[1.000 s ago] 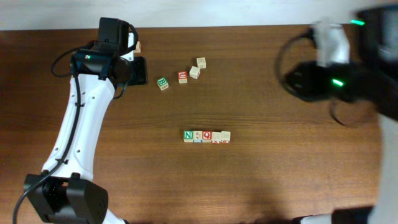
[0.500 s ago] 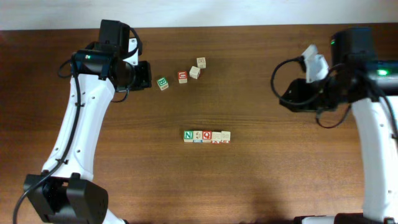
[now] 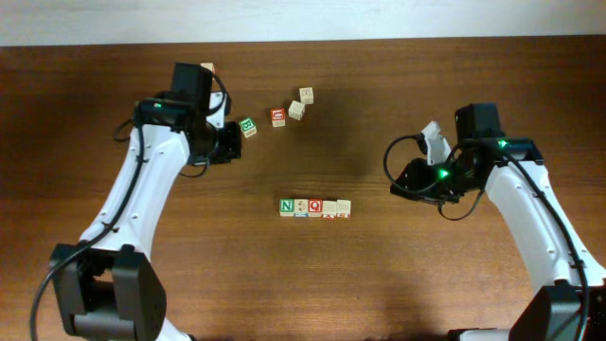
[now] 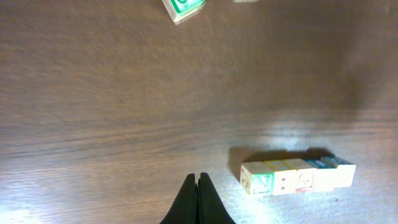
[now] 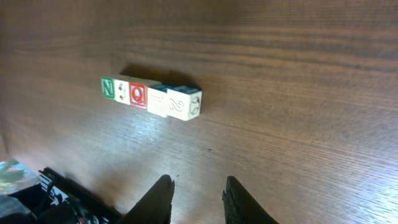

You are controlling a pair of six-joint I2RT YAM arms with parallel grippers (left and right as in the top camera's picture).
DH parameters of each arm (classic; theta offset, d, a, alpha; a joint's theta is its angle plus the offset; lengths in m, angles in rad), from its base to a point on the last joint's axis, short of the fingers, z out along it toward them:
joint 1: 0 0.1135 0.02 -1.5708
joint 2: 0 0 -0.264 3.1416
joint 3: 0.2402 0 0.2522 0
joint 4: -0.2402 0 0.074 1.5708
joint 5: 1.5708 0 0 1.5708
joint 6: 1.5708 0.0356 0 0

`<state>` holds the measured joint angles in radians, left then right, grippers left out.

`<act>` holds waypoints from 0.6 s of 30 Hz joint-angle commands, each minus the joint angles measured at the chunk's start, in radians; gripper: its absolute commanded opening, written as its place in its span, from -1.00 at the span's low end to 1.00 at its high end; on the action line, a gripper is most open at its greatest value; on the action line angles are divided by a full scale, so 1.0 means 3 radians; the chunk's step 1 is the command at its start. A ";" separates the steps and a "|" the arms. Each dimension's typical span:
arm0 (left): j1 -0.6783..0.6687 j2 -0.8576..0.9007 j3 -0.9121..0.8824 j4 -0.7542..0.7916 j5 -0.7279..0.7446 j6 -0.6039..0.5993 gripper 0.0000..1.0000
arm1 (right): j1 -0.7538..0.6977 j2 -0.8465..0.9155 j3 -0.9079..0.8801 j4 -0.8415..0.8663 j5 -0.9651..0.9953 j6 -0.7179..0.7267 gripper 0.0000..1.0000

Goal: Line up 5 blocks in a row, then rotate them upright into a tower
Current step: 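Raise the right arm up and away from the row, then move left gripper to row's left end, right gripper to right end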

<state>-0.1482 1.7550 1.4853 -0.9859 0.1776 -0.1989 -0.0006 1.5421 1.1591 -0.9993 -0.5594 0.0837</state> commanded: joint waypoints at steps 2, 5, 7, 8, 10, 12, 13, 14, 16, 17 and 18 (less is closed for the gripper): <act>-0.0114 0.0081 -0.0165 0.0084 0.0078 0.0118 -1.00 | -0.0020 -0.0027 -0.0103 0.0084 -0.0067 0.0127 -0.43; -0.0159 0.0136 -0.0172 0.0092 0.0085 0.0234 -1.00 | -0.0020 -0.0027 -0.0103 0.0108 -0.0067 0.0127 -0.43; -0.0216 0.0205 -0.0172 0.0094 0.0085 0.0243 -1.00 | -0.0020 -0.0027 -0.0103 0.0108 -0.0066 0.0127 -0.43; -0.0235 0.0225 -0.0172 0.0094 0.0086 0.0243 -1.00 | -0.0020 -0.0027 -0.0103 0.0107 -0.0066 0.0136 -0.43; -0.0263 0.0282 -0.0172 0.0107 0.0085 0.0243 -1.00 | -0.0020 -0.0027 -0.0106 0.0108 0.0000 0.0252 -0.43; -0.0263 0.0318 -0.0172 0.0116 0.0084 0.0243 -1.00 | -0.0020 -0.0025 -0.0112 0.0107 0.0034 0.0277 -0.43; -0.0263 0.0318 -0.0172 0.0116 0.0084 0.0243 -1.00 | -0.0020 -0.0025 -0.0118 0.0107 0.0034 0.0277 -0.43; -0.0263 0.0318 -0.0172 0.0118 0.0084 0.0243 -1.00 | -0.0020 -0.0024 -0.0126 0.0108 0.0036 0.0277 -0.42; -0.0263 0.0318 -0.0172 0.0122 0.0084 0.0243 -1.00 | -0.0020 -0.0004 -0.0131 0.0107 0.0034 0.0278 -0.43; -0.0264 0.0318 -0.0172 0.0131 0.0084 0.0243 -1.00 | -0.0020 0.0013 -0.0131 0.0107 0.0033 0.0278 -0.43; -0.0264 0.0318 -0.0172 0.0134 0.0084 0.0243 -1.00 | -0.0020 0.0025 -0.0131 0.0108 0.0034 0.0278 -0.42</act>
<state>-0.2272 1.8412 1.4414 -0.9520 0.1879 -0.1459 -0.0006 1.5421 1.1271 -0.9672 -0.5587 0.1585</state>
